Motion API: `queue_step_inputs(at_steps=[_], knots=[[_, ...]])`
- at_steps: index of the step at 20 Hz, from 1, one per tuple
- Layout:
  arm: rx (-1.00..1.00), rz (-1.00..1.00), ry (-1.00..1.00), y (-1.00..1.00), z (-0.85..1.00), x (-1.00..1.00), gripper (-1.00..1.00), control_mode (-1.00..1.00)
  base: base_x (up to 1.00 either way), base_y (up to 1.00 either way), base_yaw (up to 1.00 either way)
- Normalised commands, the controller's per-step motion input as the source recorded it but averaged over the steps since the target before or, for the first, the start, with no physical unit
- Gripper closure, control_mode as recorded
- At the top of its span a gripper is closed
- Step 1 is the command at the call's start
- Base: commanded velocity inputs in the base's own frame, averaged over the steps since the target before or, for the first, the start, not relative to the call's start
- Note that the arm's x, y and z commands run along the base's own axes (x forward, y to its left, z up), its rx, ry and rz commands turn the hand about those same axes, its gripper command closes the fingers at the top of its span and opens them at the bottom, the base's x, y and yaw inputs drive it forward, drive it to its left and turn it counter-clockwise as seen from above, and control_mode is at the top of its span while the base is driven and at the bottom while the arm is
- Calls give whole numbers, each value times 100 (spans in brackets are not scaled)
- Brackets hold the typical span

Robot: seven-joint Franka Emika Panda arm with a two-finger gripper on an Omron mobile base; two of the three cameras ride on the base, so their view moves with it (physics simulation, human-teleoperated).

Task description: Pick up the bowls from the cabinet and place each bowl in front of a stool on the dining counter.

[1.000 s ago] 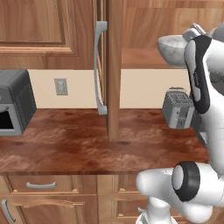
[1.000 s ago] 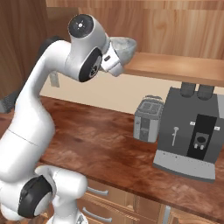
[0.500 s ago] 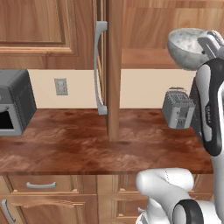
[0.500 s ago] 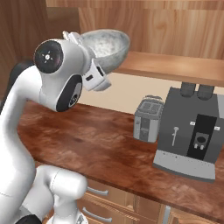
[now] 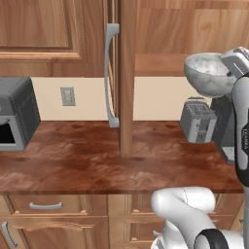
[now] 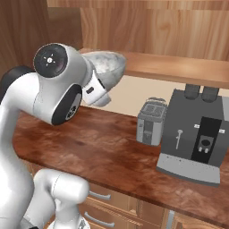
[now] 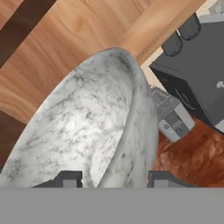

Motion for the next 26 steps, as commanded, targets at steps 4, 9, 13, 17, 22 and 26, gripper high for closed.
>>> queue_step_inputs(at_steps=[4, 9, 13, 17, 22, 26], knots=[[0, 8, 11, 0, -2, 0, 100, 100, 0, 1, 8], [0, 0, 0, 0, 0, 0, 100, 100, -31, 27, 14], [0, 0, 0, 0, 0, 0, 100, 100, -95, 62, 6], [0, 0, 0, 0, 0, 0, 100, 100, -92, 76, 0], [0, 0, 0, 0, 0, 0, 100, 100, -98, 97, 0], [0, 0, 0, 0, 0, 0, 100, 100, -100, 100, 0]])
